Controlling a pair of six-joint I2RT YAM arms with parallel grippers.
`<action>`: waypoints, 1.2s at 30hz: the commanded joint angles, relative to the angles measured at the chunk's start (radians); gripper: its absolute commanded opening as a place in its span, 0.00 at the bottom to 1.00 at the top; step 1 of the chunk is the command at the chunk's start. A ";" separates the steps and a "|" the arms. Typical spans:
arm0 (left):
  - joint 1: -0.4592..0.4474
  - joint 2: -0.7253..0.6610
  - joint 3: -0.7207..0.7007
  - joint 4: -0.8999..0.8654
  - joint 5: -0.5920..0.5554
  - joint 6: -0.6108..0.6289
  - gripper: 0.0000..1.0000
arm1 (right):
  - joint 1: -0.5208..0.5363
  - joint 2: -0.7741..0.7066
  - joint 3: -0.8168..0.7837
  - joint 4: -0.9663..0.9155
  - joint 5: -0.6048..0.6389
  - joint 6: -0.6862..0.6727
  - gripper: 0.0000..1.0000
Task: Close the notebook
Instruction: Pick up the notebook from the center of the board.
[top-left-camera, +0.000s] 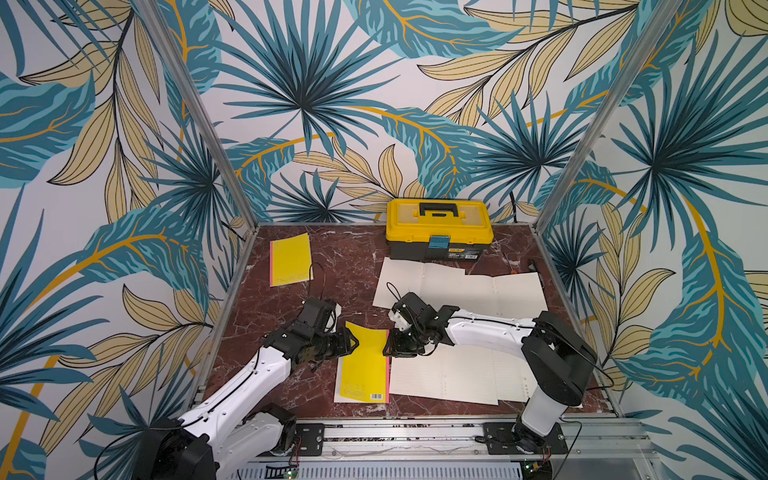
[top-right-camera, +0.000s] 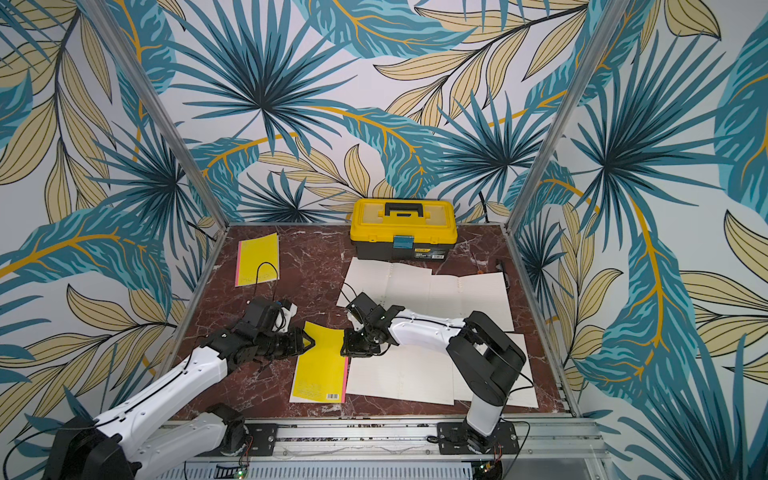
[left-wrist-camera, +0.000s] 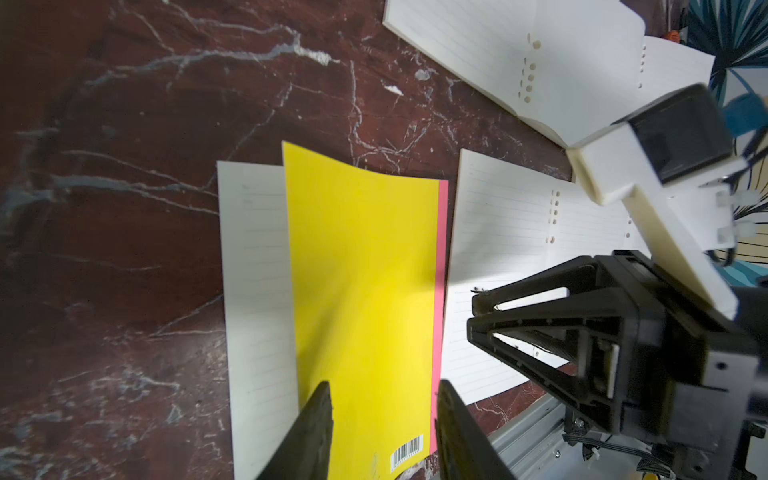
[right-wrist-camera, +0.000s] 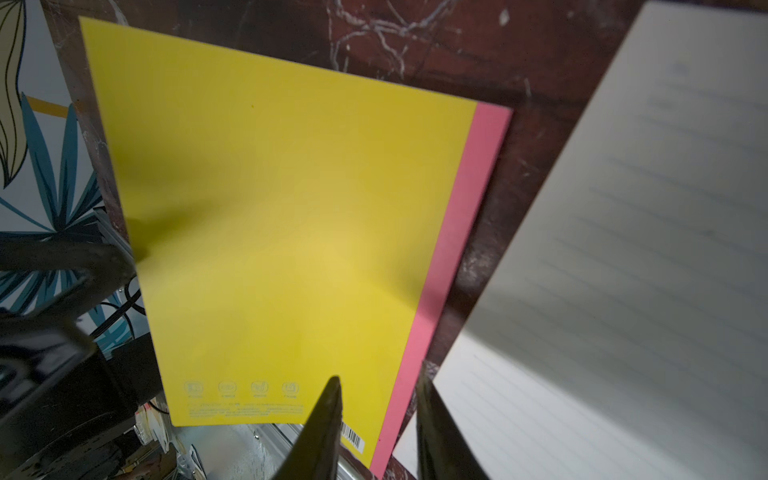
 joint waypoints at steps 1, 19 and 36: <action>-0.005 0.012 -0.032 0.051 -0.001 -0.015 0.42 | 0.004 0.024 -0.007 0.007 -0.011 0.008 0.33; -0.013 0.009 -0.159 0.128 -0.067 -0.063 0.42 | 0.047 0.057 0.010 0.012 0.017 0.040 0.41; -0.013 0.042 -0.205 0.139 -0.088 -0.089 0.41 | 0.078 0.097 0.005 0.044 0.015 0.079 0.41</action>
